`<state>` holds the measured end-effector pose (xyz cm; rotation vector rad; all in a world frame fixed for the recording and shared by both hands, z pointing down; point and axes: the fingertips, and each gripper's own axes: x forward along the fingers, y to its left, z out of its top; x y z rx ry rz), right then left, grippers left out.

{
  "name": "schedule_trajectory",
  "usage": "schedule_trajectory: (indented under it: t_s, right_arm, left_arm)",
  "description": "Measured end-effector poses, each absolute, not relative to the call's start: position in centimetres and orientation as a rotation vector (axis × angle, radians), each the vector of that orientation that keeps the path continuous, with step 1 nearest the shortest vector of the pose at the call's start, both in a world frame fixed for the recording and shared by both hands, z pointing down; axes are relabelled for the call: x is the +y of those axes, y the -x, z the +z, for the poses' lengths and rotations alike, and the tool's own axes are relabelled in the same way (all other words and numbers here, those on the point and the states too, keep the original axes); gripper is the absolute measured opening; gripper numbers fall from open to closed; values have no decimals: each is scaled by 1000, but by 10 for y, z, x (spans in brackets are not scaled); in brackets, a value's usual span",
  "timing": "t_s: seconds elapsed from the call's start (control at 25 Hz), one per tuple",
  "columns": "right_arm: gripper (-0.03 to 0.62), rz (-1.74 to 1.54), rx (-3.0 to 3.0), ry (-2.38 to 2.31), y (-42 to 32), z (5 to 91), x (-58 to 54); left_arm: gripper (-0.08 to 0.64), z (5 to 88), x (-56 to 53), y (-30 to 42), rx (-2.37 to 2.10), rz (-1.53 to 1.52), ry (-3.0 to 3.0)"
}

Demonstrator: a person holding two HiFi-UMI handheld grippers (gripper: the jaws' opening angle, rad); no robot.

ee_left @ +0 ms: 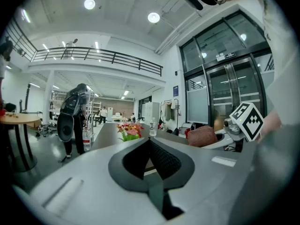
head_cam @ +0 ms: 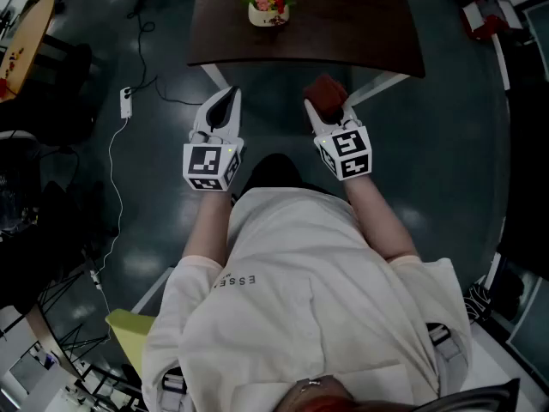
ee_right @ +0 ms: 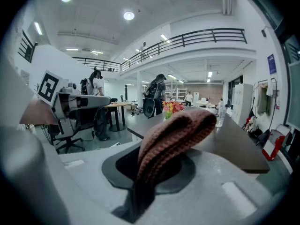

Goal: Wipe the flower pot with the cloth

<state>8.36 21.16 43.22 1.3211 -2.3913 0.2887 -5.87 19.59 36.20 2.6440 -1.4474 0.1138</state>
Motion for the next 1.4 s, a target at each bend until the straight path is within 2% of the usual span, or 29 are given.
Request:
schedule_trajectory:
  t_s: [0.48, 0.84, 1.4]
  right_arm:
    - [44, 302, -2372, -1321, -80, 441, 195]
    - [46, 343, -2399, -1069, -36, 471, 162]
    - [46, 408, -2370, -937, 33, 511, 16]
  left_arm:
    - [11, 376, 182, 68, -1456, 132, -2590]
    - [11, 402, 151, 87, -1469, 207, -2497]
    - [11, 442, -22, 57, -1215, 317, -2603]
